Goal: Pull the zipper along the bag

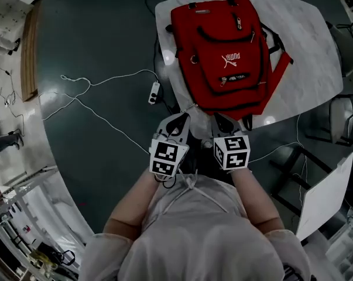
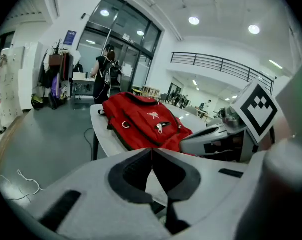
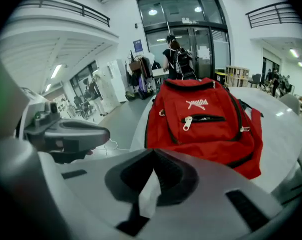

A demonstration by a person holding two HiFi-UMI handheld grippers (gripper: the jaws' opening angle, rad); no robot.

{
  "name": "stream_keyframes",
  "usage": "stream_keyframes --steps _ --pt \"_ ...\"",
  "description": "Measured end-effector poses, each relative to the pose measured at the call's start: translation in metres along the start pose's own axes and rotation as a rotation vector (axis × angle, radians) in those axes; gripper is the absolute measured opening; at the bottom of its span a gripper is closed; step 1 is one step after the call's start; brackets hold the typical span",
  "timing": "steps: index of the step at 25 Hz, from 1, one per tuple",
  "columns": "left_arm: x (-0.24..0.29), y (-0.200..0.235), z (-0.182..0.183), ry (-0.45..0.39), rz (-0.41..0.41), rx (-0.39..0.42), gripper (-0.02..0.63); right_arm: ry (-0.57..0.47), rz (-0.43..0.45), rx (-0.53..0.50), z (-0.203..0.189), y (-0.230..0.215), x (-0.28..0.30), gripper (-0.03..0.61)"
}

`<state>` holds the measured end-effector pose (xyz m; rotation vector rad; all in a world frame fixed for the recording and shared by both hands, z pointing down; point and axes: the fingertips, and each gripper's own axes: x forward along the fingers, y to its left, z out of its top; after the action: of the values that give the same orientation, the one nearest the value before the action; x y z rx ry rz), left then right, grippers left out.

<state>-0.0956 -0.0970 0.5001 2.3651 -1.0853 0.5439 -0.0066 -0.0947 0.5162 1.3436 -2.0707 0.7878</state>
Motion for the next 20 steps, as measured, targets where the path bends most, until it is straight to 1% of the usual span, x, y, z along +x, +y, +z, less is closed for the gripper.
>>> stream_keyframes --steps 4,10,12,14,16,17,18,19,20 --pt "0.021 0.002 -0.02 0.062 -0.021 -0.009 0.02 0.1 0.0 0.002 -0.018 -0.015 0.027 0.026" --pt "0.044 0.017 -0.034 0.098 0.045 -0.05 0.02 0.202 0.026 0.02 -0.043 -0.032 0.054 0.026" --pt "0.049 0.018 -0.041 0.127 0.04 -0.06 0.02 0.223 0.035 0.015 -0.049 -0.035 0.059 0.026" --pt "0.053 0.018 -0.045 0.153 0.024 -0.054 0.02 0.241 0.041 -0.009 -0.05 -0.036 0.063 0.026" --pt "0.055 0.018 -0.048 0.182 0.02 -0.024 0.023 0.249 0.05 -0.034 -0.049 -0.034 0.065 0.025" --pt "0.057 0.019 -0.051 0.203 0.018 -0.004 0.048 0.249 0.056 -0.044 -0.048 -0.033 0.065 0.025" --pt "0.059 0.018 -0.055 0.226 0.012 0.014 0.1 0.247 0.062 -0.051 -0.047 -0.031 0.065 0.025" --pt "0.061 0.018 -0.06 0.25 0.006 0.028 0.128 0.245 0.069 -0.052 -0.046 -0.029 0.065 0.025" --pt "0.063 0.017 -0.065 0.272 0.001 0.041 0.132 0.244 0.075 -0.051 -0.046 -0.028 0.064 0.025"
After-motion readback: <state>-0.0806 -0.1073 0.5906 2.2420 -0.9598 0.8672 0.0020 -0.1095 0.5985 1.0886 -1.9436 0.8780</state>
